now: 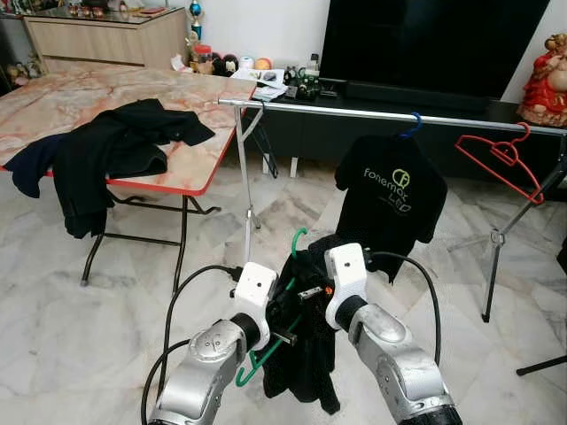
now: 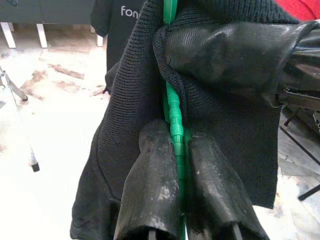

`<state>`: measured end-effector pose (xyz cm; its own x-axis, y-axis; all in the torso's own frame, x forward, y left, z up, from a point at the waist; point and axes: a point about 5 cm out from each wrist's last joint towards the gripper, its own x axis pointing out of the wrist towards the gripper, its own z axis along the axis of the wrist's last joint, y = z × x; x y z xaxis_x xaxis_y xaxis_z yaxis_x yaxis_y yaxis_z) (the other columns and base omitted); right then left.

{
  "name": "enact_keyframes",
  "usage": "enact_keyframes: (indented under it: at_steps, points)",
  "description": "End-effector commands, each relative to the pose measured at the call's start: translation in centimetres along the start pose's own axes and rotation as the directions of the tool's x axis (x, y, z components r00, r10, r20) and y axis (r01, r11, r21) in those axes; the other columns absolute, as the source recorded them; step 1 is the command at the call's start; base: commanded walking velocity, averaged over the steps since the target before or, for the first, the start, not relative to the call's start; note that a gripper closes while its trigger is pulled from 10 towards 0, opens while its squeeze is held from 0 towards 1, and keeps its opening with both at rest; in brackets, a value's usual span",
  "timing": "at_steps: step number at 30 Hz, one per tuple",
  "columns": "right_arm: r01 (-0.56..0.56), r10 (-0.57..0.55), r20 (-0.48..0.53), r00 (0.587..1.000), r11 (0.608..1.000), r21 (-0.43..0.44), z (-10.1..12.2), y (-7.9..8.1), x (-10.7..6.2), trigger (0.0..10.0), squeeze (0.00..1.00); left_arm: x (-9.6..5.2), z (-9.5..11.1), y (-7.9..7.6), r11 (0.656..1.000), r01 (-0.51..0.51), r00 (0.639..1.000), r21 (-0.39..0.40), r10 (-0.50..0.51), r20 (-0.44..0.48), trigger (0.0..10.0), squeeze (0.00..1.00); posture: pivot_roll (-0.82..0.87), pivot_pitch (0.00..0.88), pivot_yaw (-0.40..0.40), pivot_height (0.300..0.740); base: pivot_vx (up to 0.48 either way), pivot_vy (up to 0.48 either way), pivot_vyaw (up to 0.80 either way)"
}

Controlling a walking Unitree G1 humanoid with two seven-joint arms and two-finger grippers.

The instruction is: Hang hanger

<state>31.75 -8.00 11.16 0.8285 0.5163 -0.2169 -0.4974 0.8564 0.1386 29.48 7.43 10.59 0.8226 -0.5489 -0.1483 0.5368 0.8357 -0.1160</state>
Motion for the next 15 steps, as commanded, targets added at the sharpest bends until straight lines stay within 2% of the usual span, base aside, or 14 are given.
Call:
enact_keyframes:
  at_steps: [1, 8, 15]
  points:
    - [0.120, -0.120, -0.021, 0.993, 0.993, -0.004, -0.2, -2.5, -0.8, 10.0, 1.00, 0.3, 1.3, -0.3, 1.000, 0.023, 0.998, 0.019, -0.024, 0.064, 10.0, 0.00, 0.15, 0.000, -0.073, 0.740, 0.000, 0.000, 0.00]
    - [0.157, -0.157, -0.028, 0.987, 0.988, -0.002, -0.3, -3.5, -1.3, 10.0, 1.00, 0.2, 1.3, -0.4, 1.000, 0.022, 0.998, 0.018, -0.023, 0.066, 10.0, 0.00, 0.15, 0.000, -0.072, 0.740, 0.000, 0.000, 0.00]
    - [0.203, -0.203, -0.040, 0.978, 0.979, -0.013, -0.6, -4.8, -2.9, 10.0, 1.00, 0.2, 1.8, 0.7, 0.999, -0.049, 0.993, -0.004, 0.049, 0.103, 10.0, 0.00, 0.14, 0.000, -0.074, 0.740, 0.000, 0.000, 0.00]
